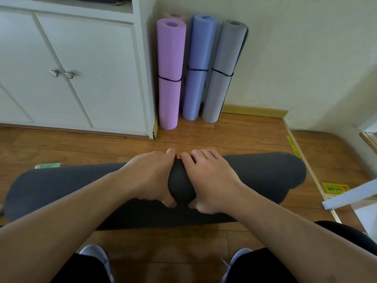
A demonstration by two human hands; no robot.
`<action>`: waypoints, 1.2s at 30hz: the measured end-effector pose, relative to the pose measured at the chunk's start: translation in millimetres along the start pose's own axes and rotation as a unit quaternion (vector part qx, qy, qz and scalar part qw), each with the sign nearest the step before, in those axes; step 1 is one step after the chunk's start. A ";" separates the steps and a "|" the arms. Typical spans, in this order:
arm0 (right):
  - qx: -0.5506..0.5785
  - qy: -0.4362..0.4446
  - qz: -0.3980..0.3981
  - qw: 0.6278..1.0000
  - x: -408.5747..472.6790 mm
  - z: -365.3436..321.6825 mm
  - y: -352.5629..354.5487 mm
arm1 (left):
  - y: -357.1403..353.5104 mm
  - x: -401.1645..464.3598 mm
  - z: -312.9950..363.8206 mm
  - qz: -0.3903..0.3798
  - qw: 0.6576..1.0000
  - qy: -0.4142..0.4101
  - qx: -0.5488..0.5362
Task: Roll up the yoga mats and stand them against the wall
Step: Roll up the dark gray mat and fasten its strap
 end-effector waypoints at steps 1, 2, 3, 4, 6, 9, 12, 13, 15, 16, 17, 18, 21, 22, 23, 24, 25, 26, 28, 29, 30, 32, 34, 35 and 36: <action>0.004 0.001 0.005 1.000 0.0 1.3 -1.2 | -0.7 -1.9 1.0 0.003 1.000 -0.003 -0.002; 0.006 0.001 0.009 1.000 -0.2 2.9 -1.5 | -1.7 -3.7 1.7 0.013 1.000 -0.009 0.000; 0.007 -0.002 0.011 1.000 -0.7 4.8 -1.0 | -3.2 -5.3 1.9 0.033 0.999 -0.017 0.013; 0.009 -0.007 0.010 1.000 -1.0 7.2 -0.4 | -5.7 -6.9 2.3 0.054 0.998 -0.026 0.034; 0.024 -0.023 -0.002 0.999 -1.0 11.9 0.5 | -12.2 -8.7 4.5 0.088 0.992 -0.035 0.088; 0.042 -0.040 -0.026 0.998 -0.9 13.6 1.1 | -17.7 -6.1 11.1 0.112 0.986 -0.042 0.117; 0.011 -0.044 0.004 0.999 -4.5 8.1 0.9 | -7.7 -0.5 11.0 0.113 0.990 -0.033 0.082; -0.004 -0.044 0.018 0.999 -6.0 5.9 2.2 | -2.5 1.1 8.6 0.102 0.993 -0.025 0.061; -0.032 -0.039 0.011 0.999 -6.8 2.7 2.8 | 5.0 3.1 3.8 0.070 0.997 -0.012 0.020; -0.039 -0.036 -0.005 0.999 -5.9 1.6 2.5 | 6.5 3.1 2.3 0.053 0.999 -0.007 0.007; -0.040 -0.032 -0.015 0.999 -4.4 1.1 2.0 | 6.7 3.2 1.2 0.036 0.999 -0.001 0.000; -0.036 -0.028 -0.016 0.999 -3.0 0.6 1.3 | 5.8 2.6 0.6 0.024 1.000 0.002 -0.003; -0.021 -0.017 0.000 1.000 -1.1 0.8 -2.8 | 2.5 -1.4 0.2 0.015 1.000 -0.007 -0.005; -0.014 -0.018 0.008 1.000 -1.5 2.2 -4.2 | 2.5 -3.3 0.3 0.022 1.000 -0.012 -0.001; -0.008 -0.020 0.014 1.000 -2.1 4.6 -4.6 | 2.2 -5.0 0.4 0.034 0.999 -0.018 0.008; -0.003 -0.024 0.016 1.000 -2.4 7.4 -4.2 | 1.6 -6.1 1.2 0.050 0.998 -0.024 0.025; 0.001 -0.027 0.017 0.999 -2.1 10.3 -2.4 | 0.4 -6.7 2.4 0.069 0.996 -0.029 0.050; 0.010 -0.032 0.013 0.999 -1.3 12.8 -1.3 | -1.3 -6.7 4.2 0.086 0.993 -0.034 0.078; 0.035 -0.046 0.000 0.998 0.1 17.1 -0.2 | -6.0 -4.1 8.4 0.106 0.987 -0.036 0.115; 0.046 -0.053 -0.006 0.998 0.5 18.4 0.0 | -8.1 -1.8 9.7 0.111 0.986 -0.039 0.120; 0.051 -0.058 -0.009 0.997 -0.6 19.1 -0.1 | -9.2 0.4 10.6 0.116 0.985 -0.045 0.120; 0.040 -0.051 0.004 0.998 -3.6 17.1 0.3 | -6.8 3.0 10.2 0.122 0.986 -0.052 0.103; 0.013 -0.031 0.031 0.999 -6.1 11.6 3.6 | 0.3 3.8 6.3 0.118 0.990 -0.045 0.067; -0.003 -0.023 0.035 0.999 -6.1 8.8 5.1 | 3.5 4.3 3.6 0.108 0.992 -0.038 0.047; -0.020 -0.020 0.028 0.999 -4.9 6.4 5.6 | 6.0 4.4 1.5 0.095 0.995 -0.030 0.029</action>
Point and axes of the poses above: each hand's wrist, its own x-axis towards the middle knuckle, its own y-axis out of the back of the hand, z = x × y, the point moved 3 cm from there along x, towards the middle knuckle, and after that the axes turned 1 degree about y, right-handed, at the moved point
